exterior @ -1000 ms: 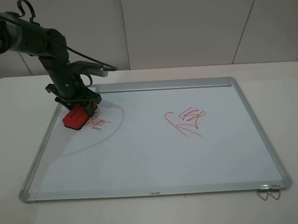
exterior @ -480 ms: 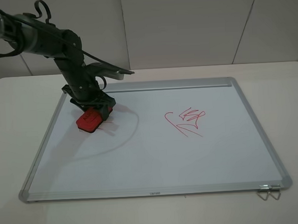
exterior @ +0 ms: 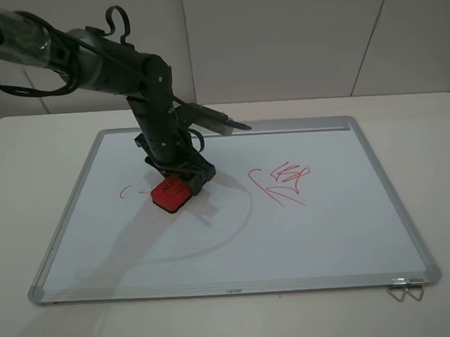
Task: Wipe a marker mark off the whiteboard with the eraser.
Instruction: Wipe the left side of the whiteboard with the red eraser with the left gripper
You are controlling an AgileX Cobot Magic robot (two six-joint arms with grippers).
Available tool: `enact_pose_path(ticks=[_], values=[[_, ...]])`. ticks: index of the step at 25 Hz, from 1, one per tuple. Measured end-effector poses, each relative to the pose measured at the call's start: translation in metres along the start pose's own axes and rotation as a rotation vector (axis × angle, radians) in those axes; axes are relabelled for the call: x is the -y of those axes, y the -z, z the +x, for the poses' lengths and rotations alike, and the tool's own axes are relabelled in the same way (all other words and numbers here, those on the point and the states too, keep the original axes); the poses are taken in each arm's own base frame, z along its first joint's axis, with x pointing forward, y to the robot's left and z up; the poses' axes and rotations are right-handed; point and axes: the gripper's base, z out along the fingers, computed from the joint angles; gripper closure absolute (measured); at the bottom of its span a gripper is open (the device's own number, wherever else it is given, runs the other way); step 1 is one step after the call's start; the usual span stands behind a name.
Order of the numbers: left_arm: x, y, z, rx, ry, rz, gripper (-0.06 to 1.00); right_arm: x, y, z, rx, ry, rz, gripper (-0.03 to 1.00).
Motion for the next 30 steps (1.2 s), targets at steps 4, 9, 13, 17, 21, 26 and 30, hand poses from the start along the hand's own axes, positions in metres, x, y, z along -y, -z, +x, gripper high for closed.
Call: enact_pose_path(ticks=[4,9,13,17,21,26,30], values=[[-0.006,0.0,0.001,-0.002,0.029,0.004,0.37,0.0,0.0,0.0,0.0,0.0,0.0,0.14],[-0.036,0.003,0.009,-0.044,0.111,0.001,0.37,0.0,0.0,0.0,0.0,0.0,0.0,0.14],[-0.075,0.007,0.022,-0.095,0.175,-0.028,0.37,0.0,0.0,0.0,0.0,0.0,0.0,0.14],[-0.108,0.011,0.038,-0.152,0.229,-0.054,0.37,0.0,0.0,0.0,0.0,0.0,0.0,0.14],[-0.131,0.015,0.05,-0.191,0.282,-0.062,0.37,0.0,0.0,0.0,0.0,0.0,0.0,0.14],[-0.13,0.015,0.053,-0.22,0.273,-0.064,0.37,0.0,0.0,0.0,0.0,0.0,0.0,0.14],[-0.102,0.012,0.043,-0.232,0.199,-0.056,0.37,0.0,0.0,0.0,0.0,0.0,0.0,0.14]])
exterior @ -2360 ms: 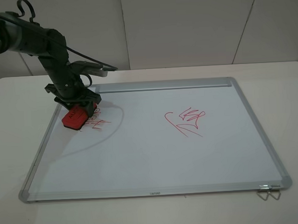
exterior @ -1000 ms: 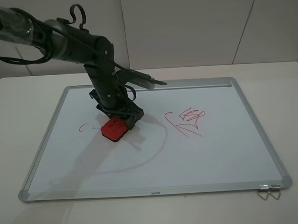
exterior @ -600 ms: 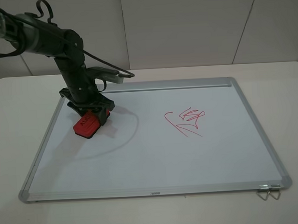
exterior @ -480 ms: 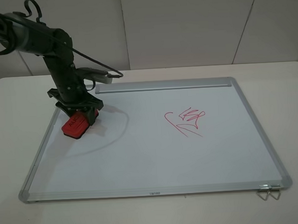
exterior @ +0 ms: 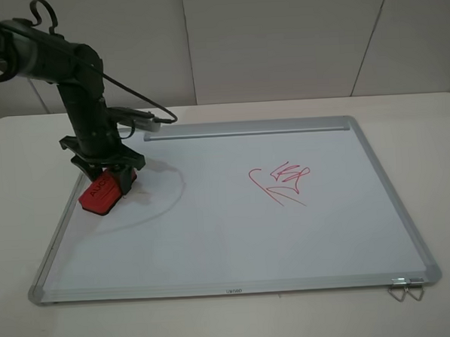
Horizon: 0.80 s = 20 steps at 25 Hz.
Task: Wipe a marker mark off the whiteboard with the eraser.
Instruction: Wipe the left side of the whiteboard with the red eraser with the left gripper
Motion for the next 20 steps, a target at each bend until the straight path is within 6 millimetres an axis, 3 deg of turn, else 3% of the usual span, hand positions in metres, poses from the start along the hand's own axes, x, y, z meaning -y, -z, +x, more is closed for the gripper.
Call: enact_pose_path(ticks=[7,11,16,20], values=[[0.09,0.001,-0.005,0.004,-0.166,0.025,0.37,0.0,0.0,0.0,0.0,0.0,0.0,0.14],[0.129,0.001,-0.002,0.021,-0.226,0.048,0.37,0.0,0.0,0.0,0.0,0.0,0.0,0.14],[0.139,0.001,-0.001,0.03,-0.214,0.064,0.37,0.0,0.0,0.0,0.0,0.0,0.0,0.14],[0.126,0.001,-0.002,0.016,-0.173,0.072,0.37,0.0,0.0,0.0,0.0,0.0,0.0,0.14]])
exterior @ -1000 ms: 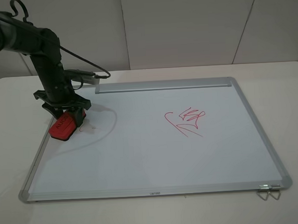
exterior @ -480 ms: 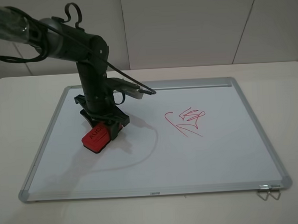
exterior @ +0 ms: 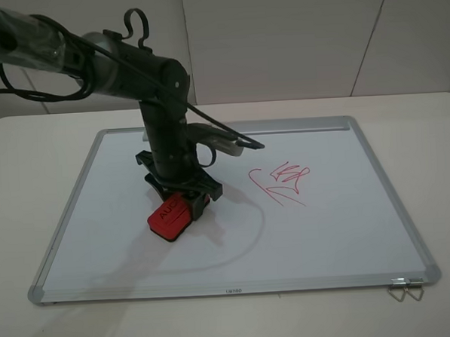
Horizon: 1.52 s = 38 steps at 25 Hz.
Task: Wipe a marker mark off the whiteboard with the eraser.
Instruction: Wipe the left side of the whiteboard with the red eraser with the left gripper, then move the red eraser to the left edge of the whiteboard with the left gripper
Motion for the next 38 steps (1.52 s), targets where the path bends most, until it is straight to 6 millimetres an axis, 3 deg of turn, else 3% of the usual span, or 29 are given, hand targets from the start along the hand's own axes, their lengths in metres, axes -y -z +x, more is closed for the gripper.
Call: enact_pose_path(ticks=[12,19,29,38], values=[[-0.098,0.007,0.017,-0.018,0.193,-0.002,0.37,0.0,0.0,0.0,0.0,0.0,0.0,0.14],[-0.141,0.01,0.032,-0.018,0.293,-0.007,0.37,0.0,0.0,0.0,0.0,0.0,0.0,0.14],[-0.139,0.017,0.036,-0.039,0.362,0.04,0.37,0.0,0.0,0.0,0.0,0.0,0.0,0.14],[-0.129,0.097,0.046,0.101,0.46,0.016,0.37,0.0,0.0,0.0,0.0,0.0,0.0,0.14]])
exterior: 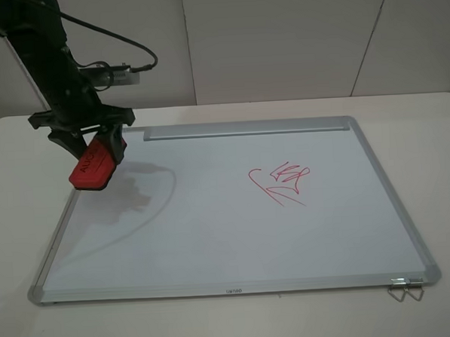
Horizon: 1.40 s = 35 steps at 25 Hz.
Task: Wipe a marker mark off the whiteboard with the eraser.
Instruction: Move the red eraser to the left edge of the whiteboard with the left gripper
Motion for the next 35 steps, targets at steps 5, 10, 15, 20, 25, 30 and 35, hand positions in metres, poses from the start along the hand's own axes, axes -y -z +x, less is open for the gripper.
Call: enact_pose_path(ticks=[5,10,15,20,25,30,35], values=[[0.001,0.017,0.007,0.008,0.053,-0.001,0.37,0.0,0.0,0.0,0.0,0.0,0.0,0.14],[-0.001,0.006,0.025,-0.032,0.089,-0.005,0.37,0.0,0.0,0.0,0.0,0.0,0.0,0.14],[-0.005,-0.016,0.049,-0.074,0.115,-0.009,0.37,0.0,0.0,0.0,0.0,0.0,0.0,0.14],[-0.008,-0.035,0.065,-0.086,0.129,-0.014,0.37,0.0,0.0,0.0,0.0,0.0,0.0,0.14],[-0.011,-0.051,0.083,-0.112,0.135,-0.025,0.37,0.0,0.0,0.0,0.0,0.0,0.0,0.14],[-0.014,-0.06,0.095,-0.139,0.138,-0.033,0.37,0.0,0.0,0.0,0.0,0.0,0.0,0.14],[-0.015,-0.066,0.102,-0.151,0.14,-0.036,0.37,0.0,0.0,0.0,0.0,0.0,0.0,0.14]])
